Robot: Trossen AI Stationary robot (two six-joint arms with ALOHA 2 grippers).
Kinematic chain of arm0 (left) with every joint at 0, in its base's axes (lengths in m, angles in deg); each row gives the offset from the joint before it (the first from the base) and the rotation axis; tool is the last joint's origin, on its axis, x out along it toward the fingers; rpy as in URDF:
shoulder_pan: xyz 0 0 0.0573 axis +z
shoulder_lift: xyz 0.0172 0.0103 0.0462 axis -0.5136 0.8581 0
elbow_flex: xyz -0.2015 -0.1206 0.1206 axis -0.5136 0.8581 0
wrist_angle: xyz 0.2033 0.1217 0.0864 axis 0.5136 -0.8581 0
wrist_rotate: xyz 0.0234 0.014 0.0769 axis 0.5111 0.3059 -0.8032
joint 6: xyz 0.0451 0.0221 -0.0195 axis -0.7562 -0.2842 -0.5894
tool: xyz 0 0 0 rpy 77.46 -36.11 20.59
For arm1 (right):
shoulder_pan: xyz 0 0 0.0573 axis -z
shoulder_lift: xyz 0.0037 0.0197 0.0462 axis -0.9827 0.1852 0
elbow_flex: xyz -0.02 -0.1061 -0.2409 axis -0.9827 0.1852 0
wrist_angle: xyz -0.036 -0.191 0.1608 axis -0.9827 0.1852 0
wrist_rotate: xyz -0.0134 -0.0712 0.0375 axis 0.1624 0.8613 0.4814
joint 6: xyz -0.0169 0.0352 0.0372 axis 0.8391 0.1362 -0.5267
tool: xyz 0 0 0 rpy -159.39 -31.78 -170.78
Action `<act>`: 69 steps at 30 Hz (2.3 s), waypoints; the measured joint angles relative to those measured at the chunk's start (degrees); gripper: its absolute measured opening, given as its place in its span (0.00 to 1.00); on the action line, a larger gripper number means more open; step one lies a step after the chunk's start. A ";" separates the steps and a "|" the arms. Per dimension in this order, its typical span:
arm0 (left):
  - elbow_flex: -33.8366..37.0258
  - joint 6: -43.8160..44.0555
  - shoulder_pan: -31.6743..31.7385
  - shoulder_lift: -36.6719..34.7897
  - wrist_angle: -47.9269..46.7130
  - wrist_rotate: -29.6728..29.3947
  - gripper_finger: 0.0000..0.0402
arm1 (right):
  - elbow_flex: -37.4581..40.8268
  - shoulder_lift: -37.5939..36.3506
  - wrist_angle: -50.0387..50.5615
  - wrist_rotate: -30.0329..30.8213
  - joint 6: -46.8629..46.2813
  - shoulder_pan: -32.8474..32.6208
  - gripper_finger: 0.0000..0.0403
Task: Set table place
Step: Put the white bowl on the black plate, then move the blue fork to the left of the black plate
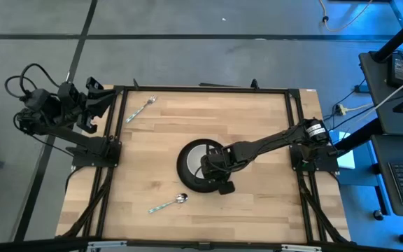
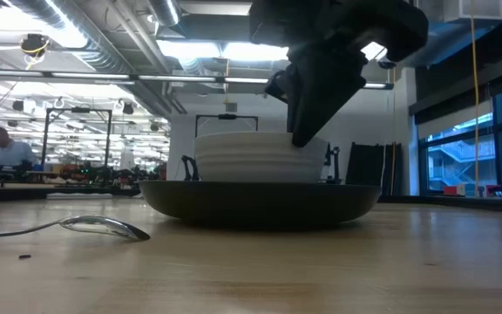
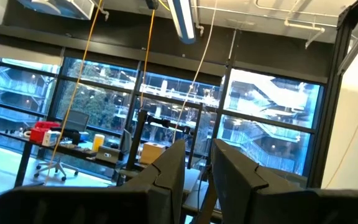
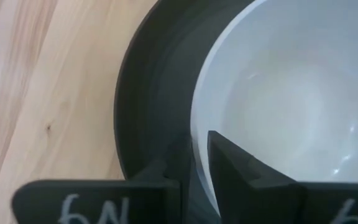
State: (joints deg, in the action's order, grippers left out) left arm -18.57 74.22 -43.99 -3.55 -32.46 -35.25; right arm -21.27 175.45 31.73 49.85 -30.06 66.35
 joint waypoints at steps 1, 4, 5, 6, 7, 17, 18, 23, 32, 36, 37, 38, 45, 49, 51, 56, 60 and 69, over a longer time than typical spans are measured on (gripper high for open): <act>0.00 0.00 -0.01 0.00 -0.01 0.00 0.18 | 0.00 0.00 0.00 -0.01 -0.48 0.00 0.14; 0.00 0.00 -0.01 0.00 0.02 -0.01 0.18 | 0.00 0.00 -0.03 0.05 -3.23 0.00 0.14; 0.00 0.00 0.00 0.00 0.00 0.00 0.18 | 0.00 0.00 -0.04 0.06 -4.07 0.00 0.14; 0.00 0.00 0.00 0.00 -0.01 0.01 0.18 | 0.00 0.00 -0.06 0.05 -4.87 0.00 0.14; 0.00 0.00 -0.02 0.00 0.01 0.00 0.18 | 0.00 0.00 -0.07 0.06 -5.91 0.00 0.14; 0.00 -0.02 0.01 0.00 -0.01 0.01 0.18 | 0.00 0.00 -0.10 0.06 -7.67 0.00 0.14; 0.00 -0.01 -0.01 0.00 -0.01 0.01 0.18 | 0.00 0.00 -0.09 0.06 -7.67 0.00 0.14; 0.00 0.00 0.01 0.00 -0.01 0.01 0.18 | -0.38 -0.22 0.33 0.08 -7.69 0.00 0.14; 0.00 -0.01 0.00 0.00 -0.05 0.01 0.18 | -5.42 -0.31 4.18 0.06 -8.28 -0.02 0.14; 0.00 -0.01 0.00 0.00 -0.05 0.01 0.18 | -9.10 -0.31 9.98 0.06 -8.82 -0.02 0.14; 0.00 -0.02 0.00 0.00 -0.05 0.01 0.18 | -10.38 -0.31 11.58 0.06 -8.43 -0.02 0.14; 0.00 -0.02 0.01 0.00 -0.05 -0.01 0.18 | -11.82 -0.33 13.57 0.06 -7.70 -0.02 0.14; 0.00 1.41 -0.01 0.00 -0.05 -0.05 0.18 | -24.04 -0.33 27.42 0.14 -7.84 0.65 0.14; -0.02 6.87 0.01 -0.02 -1.92 -1.14 0.18 | -32.59 -0.33 33.77 0.25 -7.80 1.19 0.14; -0.02 10.33 -0.02 -0.02 -5.05 -1.13 0.18 | -37.23 -0.35 35.96 0.25 -7.86 1.48 0.14; -0.02 20.58 0.01 0.57 -14.60 -2.97 0.18 | -47.49 -0.39 40.48 8.41 -7.48 1.62 0.14; 0.00 25.75 0.01 2.05 -22.35 -5.15 0.18 | -53.13 -0.58 41.34 16.39 -6.03 1.92 0.14; -0.02 29.97 -0.02 5.71 -30.26 -5.46 0.18 | -52.84 -3.78 37.89 18.61 -9.16 2.27 0.14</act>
State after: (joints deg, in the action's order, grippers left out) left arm -18.59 104.18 -44.00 2.16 -62.72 -40.71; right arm -74.12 171.67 69.63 68.46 -39.22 68.63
